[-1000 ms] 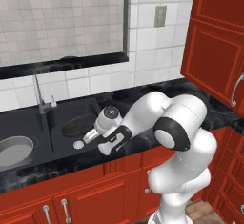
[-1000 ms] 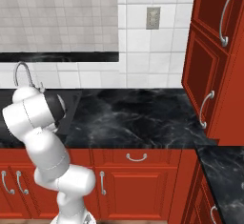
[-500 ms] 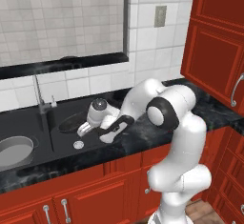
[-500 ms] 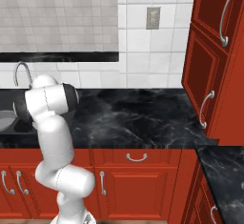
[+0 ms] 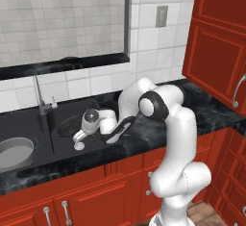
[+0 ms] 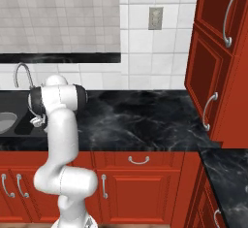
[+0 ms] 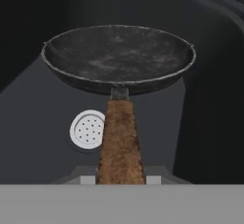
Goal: Move the pot and pan from the stove into the sink.
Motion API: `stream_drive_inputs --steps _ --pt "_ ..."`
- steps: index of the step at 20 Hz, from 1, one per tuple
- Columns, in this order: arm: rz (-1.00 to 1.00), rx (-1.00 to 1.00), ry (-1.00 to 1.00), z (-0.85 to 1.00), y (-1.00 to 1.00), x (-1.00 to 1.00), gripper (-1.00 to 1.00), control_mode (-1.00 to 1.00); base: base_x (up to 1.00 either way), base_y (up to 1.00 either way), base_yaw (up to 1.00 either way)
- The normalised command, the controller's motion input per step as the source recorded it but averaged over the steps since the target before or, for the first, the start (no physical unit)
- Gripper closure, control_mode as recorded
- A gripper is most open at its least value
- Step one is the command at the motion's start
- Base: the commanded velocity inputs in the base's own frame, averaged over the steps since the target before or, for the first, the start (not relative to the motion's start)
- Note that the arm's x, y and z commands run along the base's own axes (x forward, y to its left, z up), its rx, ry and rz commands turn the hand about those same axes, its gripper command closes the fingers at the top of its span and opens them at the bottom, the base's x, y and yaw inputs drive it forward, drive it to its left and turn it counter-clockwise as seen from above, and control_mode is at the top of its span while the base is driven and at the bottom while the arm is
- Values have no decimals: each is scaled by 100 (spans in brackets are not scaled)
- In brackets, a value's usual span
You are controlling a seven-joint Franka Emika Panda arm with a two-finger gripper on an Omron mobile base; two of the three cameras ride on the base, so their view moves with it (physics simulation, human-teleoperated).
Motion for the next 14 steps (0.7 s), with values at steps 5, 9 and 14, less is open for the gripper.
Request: stream_drive_inputs --steps 5,9,14 --pt "0 0 0 -2 0 1 100 -100 0 0 0" --pt "0 0 -1 -19 0 14 100 -100 0 0 0" --pt "0 0 -1 -21 2 27 100 -100 0 0 0"
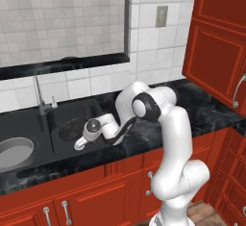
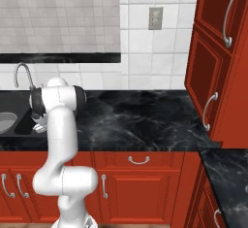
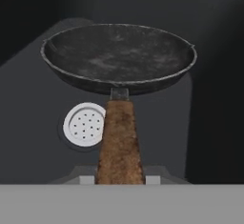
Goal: Move the pot and pan from the stove into the sink.
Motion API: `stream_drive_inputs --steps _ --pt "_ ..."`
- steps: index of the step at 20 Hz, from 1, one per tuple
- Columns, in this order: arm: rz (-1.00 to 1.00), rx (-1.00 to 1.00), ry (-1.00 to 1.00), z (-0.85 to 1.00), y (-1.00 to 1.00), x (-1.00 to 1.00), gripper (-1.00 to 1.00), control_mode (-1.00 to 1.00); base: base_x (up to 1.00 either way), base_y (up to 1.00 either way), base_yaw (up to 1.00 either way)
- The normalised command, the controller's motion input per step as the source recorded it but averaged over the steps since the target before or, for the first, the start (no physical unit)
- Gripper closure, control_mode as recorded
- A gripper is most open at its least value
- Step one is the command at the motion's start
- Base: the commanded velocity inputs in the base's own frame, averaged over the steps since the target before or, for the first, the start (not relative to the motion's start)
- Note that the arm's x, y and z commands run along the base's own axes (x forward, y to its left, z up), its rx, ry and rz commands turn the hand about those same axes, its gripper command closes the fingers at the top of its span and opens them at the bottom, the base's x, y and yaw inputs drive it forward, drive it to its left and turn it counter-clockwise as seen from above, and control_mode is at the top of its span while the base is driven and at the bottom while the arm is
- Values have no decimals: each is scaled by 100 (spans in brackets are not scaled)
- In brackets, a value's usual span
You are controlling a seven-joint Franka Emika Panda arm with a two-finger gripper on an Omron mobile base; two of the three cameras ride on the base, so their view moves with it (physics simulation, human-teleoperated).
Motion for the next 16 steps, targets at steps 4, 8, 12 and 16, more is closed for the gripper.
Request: stream_drive_inputs --steps 4,8,12,16 --pt "-4 -1 0 -9 8 25 100 -100 0 0 0" --pt "-3 -2 0 -22 24 38 100 -100 0 0 0" --pt "-2 -4 0 -15 23 34 100 -100 0 0 0" --pt "-2 -1 6 -1 10 21 -100 -100 0 0 0"
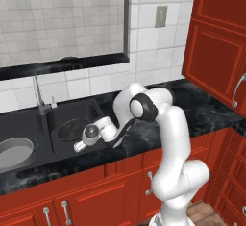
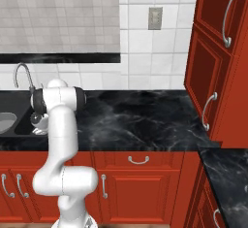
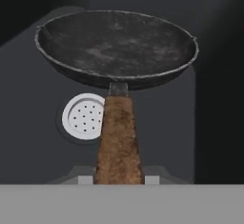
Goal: Move the pot and pan from the stove into the sink.
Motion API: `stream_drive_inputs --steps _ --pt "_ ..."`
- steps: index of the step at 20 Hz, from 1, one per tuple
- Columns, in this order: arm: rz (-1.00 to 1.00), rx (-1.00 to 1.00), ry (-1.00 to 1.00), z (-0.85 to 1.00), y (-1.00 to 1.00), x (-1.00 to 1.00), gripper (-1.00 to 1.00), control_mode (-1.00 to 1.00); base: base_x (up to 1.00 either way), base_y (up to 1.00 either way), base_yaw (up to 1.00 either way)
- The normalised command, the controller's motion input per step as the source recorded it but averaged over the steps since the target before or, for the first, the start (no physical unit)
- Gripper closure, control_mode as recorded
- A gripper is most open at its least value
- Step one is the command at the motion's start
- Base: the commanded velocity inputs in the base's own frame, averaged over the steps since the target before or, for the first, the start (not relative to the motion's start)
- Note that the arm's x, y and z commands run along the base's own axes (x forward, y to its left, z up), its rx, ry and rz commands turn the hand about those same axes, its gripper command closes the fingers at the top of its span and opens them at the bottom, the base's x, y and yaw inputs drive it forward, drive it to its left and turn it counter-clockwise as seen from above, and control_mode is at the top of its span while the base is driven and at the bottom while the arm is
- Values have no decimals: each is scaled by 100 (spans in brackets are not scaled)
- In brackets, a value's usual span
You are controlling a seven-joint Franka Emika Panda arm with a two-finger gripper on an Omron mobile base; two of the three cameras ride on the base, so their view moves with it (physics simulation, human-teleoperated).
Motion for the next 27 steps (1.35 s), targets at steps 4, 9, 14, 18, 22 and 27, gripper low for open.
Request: stream_drive_inputs --steps 4,9,14,18,22,27 --pt "-3 1 4 33 0 11 -100 -100 0 0 0" --pt "-2 2 0 86 0 0 -100 -100 0 0 0" --pt "-3 0 -4 92 0 -5 -100 -100 0 0 0" --pt "-1 0 -21 79 0 -41 -100 -100 0 0 0" --pt "-1 0 -19 81 0 -54 -100 -100 0 0 0" --pt "-5 3 -15 72 -2 -72 -100 -100 0 0 0"
